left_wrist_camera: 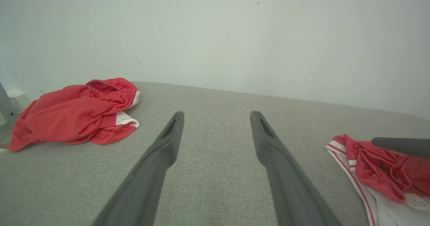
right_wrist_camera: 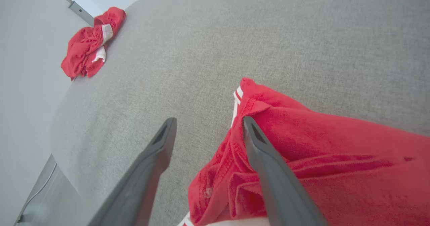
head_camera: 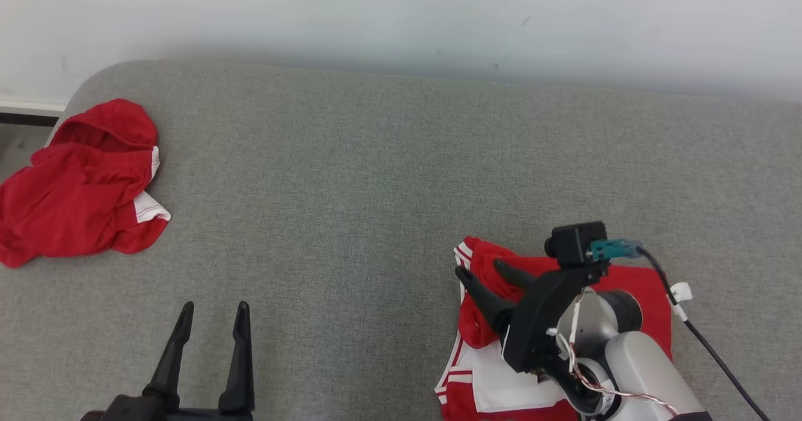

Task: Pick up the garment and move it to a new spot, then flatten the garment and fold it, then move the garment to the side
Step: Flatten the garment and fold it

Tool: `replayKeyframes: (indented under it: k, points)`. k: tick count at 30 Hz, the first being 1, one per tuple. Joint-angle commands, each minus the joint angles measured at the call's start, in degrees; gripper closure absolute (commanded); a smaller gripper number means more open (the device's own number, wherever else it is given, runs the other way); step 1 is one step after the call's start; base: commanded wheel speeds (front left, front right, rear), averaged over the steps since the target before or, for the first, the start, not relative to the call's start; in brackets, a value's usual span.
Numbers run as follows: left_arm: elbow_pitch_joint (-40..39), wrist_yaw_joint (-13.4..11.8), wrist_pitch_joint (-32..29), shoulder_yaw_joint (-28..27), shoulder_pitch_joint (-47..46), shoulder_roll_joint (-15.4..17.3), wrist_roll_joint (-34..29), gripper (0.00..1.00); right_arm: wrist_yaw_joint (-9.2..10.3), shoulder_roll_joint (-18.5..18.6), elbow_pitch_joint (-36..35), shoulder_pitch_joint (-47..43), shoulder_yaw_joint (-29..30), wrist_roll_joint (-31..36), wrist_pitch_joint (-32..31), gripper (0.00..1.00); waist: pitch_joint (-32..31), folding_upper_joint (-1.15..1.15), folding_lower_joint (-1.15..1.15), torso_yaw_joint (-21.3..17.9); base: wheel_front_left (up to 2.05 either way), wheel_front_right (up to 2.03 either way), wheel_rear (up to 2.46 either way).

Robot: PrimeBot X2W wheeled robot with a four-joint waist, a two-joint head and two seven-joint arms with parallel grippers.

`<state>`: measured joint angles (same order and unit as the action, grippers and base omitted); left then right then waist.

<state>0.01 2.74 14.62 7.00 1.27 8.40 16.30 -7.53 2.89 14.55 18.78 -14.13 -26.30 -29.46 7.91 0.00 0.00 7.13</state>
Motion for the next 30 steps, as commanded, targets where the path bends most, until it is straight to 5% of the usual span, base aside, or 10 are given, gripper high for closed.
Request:
replayKeyframes:
  k: [1,6,9,11,12,13,20,30]
  points:
    - [0.06,-0.18,0.41,-0.22,0.87,0.02,0.14,0.0,0.1,-0.02,-0.99,0.38,0.09,-0.91,0.48,0.0,-0.16,0.0,0.0,-0.07,0.0,0.0,0.0]
    - [-0.28,-0.12,0.46,-0.43,1.66,0.22,0.16,0.0,0.1,0.05,-8.19,-1.12,5.89,1.13,1.73,0.0,-0.98,0.0,0.0,-0.57,0.0,0.0,0.0]
    - [-0.6,-0.15,0.49,-0.56,2.48,0.37,0.23,0.0,0.1,0.02,-13.73,-4.28,14.58,7.51,0.78,0.0,-1.36,0.0,0.0,-1.15,0.0,0.0,0.0]
    - [-0.75,-0.02,0.51,-0.47,2.29,0.39,0.26,0.0,0.1,-0.05,-15.09,-6.33,18.13,11.47,-0.7,0.6,-1.5,0.0,0.0,-1.38,0.0,0.0,0.0]
    - [-0.69,0.08,0.53,-0.3,2.27,0.33,0.27,0.0,0.1,-0.07,-15.44,-7.26,19.6,12.87,-1.36,0.72,-1.57,0.0,0.0,-1.46,0.0,0.0,0.0]
    - [-0.64,0.09,0.54,-0.19,2.19,0.27,0.24,0.0,0.1,-0.05,-15.63,-8.25,20.78,14.09,-1.98,1.0,-1.59,0.0,0.0,-1.5,0.0,0.0,0.0]
    - [-0.23,0.16,0.57,0.12,1.17,0.29,0.4,0.0,0.1,-0.04,-11.02,-11.66,20.68,17.14,-2.47,1.0,-1.42,0.0,0.0,-2.13,0.0,0.0,0.0]
    - [0.59,0.48,0.59,0.76,-0.26,0.61,0.71,0.0,0.1,-0.02,0.29,-8.06,10.35,18.09,3.23,1.0,-0.71,0.0,0.0,-1.16,0.0,0.0,0.0]
